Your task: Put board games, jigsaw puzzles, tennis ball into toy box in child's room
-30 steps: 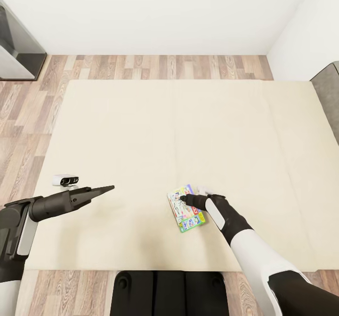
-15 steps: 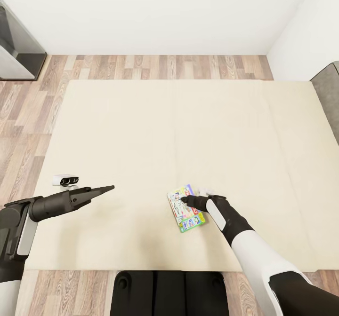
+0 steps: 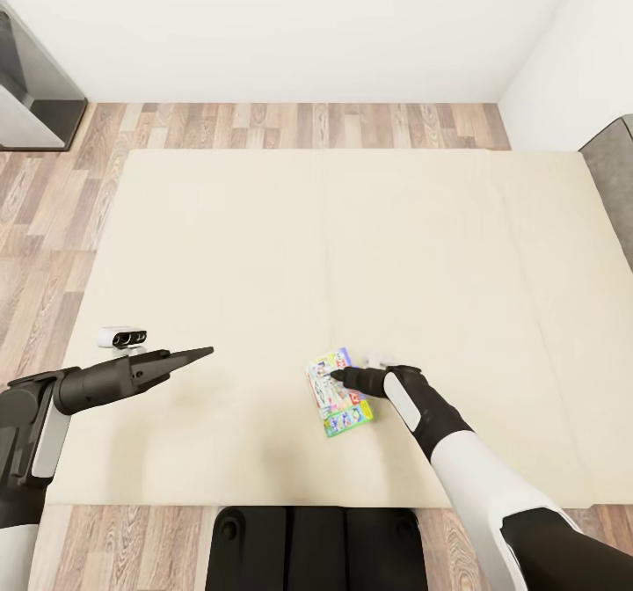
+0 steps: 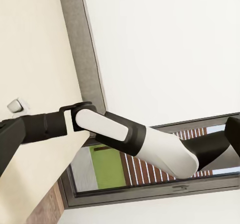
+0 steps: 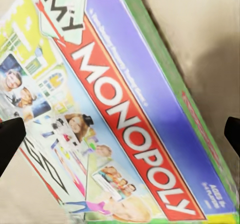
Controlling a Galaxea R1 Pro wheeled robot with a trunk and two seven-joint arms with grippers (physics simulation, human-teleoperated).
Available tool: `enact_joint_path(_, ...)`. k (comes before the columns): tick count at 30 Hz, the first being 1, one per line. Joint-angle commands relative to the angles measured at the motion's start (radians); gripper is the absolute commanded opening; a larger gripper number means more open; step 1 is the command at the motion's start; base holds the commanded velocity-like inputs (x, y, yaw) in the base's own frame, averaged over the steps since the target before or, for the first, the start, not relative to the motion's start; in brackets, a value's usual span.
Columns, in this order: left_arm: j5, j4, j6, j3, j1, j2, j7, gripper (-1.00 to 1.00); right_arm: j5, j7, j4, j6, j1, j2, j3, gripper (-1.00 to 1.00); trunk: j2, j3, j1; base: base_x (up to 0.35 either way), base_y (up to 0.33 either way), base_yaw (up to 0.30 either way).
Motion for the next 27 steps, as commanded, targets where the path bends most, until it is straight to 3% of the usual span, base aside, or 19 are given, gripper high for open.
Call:
enact_joint_path(1,-0.001,0.000,0.011,0.000,0.000,0.000,-0.004,1.00,0.003,0.020,-0.001,0.010,0.000,0.000,0.000,1.00,-0.001,-0.001,0.001,0.000,0.000,0.000)
enact_joint_path(6,-0.001,0.000,0.011,0.000,0.000,0.000,-0.004,1.00,0.003,0.051,-0.001,0.019,0.000,0.000,0.000,1.00,-0.001,-0.001,0.001,0.000,0.000,0.000)
enact_joint_path(27,-0.001,0.000,0.011,0.000,0.000,0.000,-0.004,1.00,0.004,0.052,-0.001,0.017,0.000,0.001,0.002,1.00,-0.001,-0.001,0.001,0.000,0.032,0.000)
